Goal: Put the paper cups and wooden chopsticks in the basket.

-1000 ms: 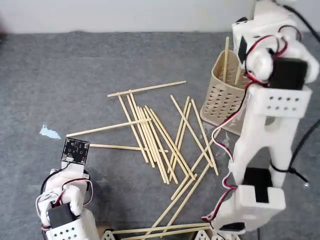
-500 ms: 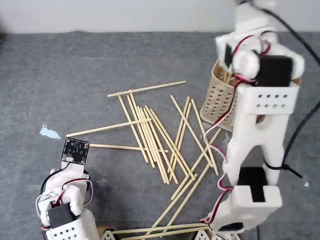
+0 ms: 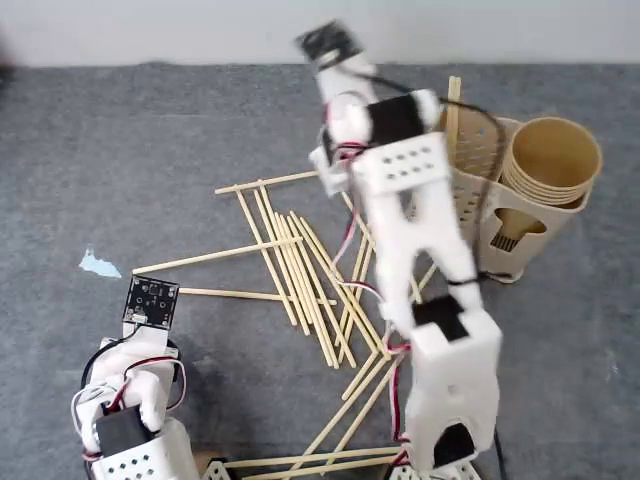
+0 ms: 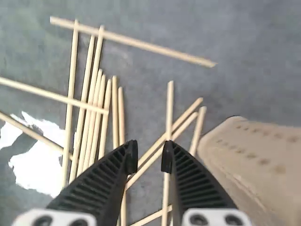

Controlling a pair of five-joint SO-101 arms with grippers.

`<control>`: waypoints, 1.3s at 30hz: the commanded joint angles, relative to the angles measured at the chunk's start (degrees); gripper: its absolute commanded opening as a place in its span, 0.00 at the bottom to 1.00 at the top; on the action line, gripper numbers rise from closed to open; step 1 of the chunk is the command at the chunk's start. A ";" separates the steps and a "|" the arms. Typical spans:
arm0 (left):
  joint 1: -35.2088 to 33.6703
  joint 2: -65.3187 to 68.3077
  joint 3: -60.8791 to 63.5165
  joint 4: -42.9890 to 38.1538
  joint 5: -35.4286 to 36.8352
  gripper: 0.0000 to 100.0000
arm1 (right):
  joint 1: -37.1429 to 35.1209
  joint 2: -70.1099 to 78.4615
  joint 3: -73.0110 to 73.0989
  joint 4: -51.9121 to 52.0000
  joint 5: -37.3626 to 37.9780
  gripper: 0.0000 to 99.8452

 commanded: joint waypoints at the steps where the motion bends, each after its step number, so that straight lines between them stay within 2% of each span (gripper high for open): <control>1: 0.26 -0.44 -0.66 0.35 0.35 0.14 | -2.77 4.97 -2.55 2.24 -0.70 0.16; 3: 0.26 -0.44 -0.66 0.35 0.35 0.14 | -4.18 8.22 -2.55 2.24 -0.70 0.19; 14: 0.26 -0.44 -0.66 0.35 0.35 0.14 | -8.31 20.62 -2.81 -1.36 -0.62 0.19; 20: 0.26 -0.44 -0.66 0.35 0.35 0.14 | -7.08 25.45 -2.90 -5.93 -0.35 0.12; 32: 0.26 -0.44 -0.66 0.35 0.35 0.14 | -4.97 27.03 -2.64 -7.96 1.23 0.11; 37: 0.26 -0.44 -0.66 0.35 0.35 0.14 | -4.88 25.71 -2.99 -7.16 3.34 0.01; 39: 0.26 -0.44 -0.66 0.35 0.35 0.14 | -4.88 24.40 -2.90 -7.16 3.34 0.01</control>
